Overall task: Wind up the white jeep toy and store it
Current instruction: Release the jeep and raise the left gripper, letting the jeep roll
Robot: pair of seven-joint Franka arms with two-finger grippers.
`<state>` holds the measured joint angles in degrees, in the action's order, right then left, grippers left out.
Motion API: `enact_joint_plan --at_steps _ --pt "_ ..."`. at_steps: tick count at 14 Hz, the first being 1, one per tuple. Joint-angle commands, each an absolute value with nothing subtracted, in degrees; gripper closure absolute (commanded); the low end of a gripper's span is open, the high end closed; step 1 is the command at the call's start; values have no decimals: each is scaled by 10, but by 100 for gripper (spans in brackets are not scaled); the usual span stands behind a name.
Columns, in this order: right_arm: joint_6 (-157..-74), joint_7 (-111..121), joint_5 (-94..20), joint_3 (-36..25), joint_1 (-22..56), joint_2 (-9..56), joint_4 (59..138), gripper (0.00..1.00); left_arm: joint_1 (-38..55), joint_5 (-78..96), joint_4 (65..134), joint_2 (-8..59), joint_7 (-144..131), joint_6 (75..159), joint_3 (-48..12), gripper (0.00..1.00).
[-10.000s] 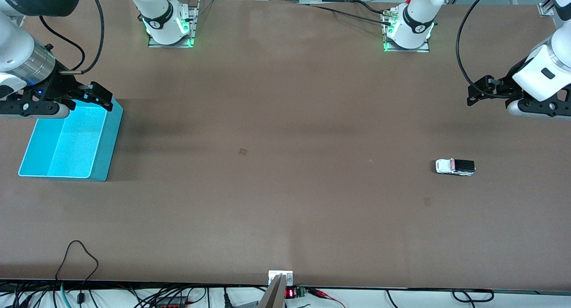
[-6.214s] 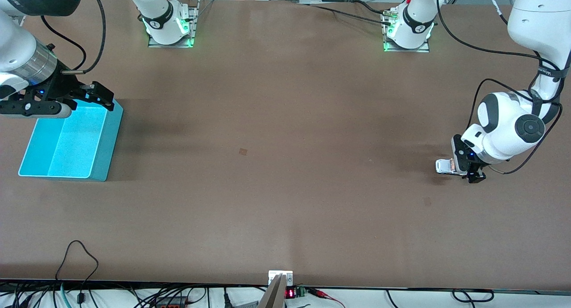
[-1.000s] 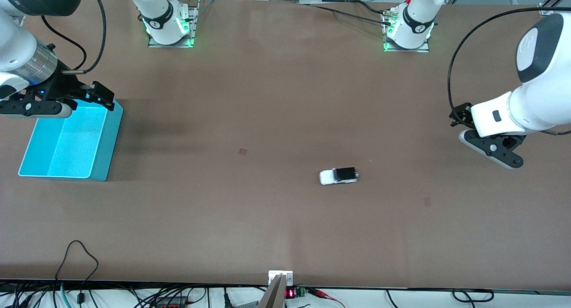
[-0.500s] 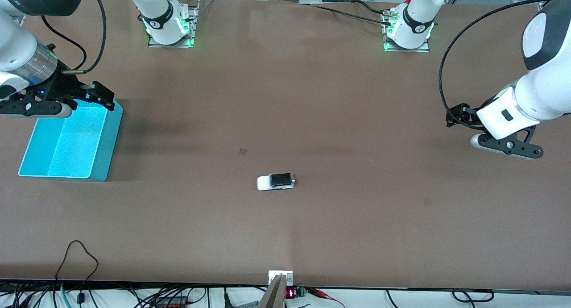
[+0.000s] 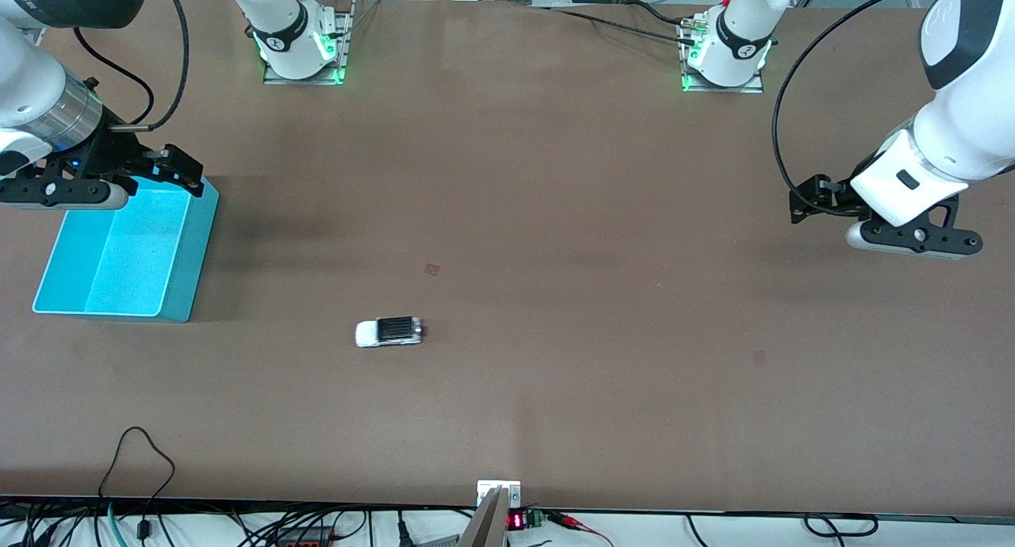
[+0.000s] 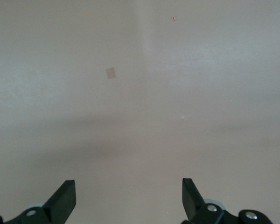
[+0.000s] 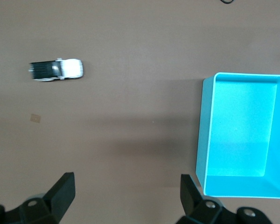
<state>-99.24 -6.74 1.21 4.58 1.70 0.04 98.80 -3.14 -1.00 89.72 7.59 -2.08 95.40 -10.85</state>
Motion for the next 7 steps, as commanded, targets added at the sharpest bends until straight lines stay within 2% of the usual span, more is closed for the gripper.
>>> enact_joint_plan --at_steps 1,7 --pt "-988 -77 11 47 18 -7 991 0 3 22 918 51 -33 965 -63 0" --pt "-988 -70 11 47 16 0 991 0 11 25 918 33 -36 965 -50 0"
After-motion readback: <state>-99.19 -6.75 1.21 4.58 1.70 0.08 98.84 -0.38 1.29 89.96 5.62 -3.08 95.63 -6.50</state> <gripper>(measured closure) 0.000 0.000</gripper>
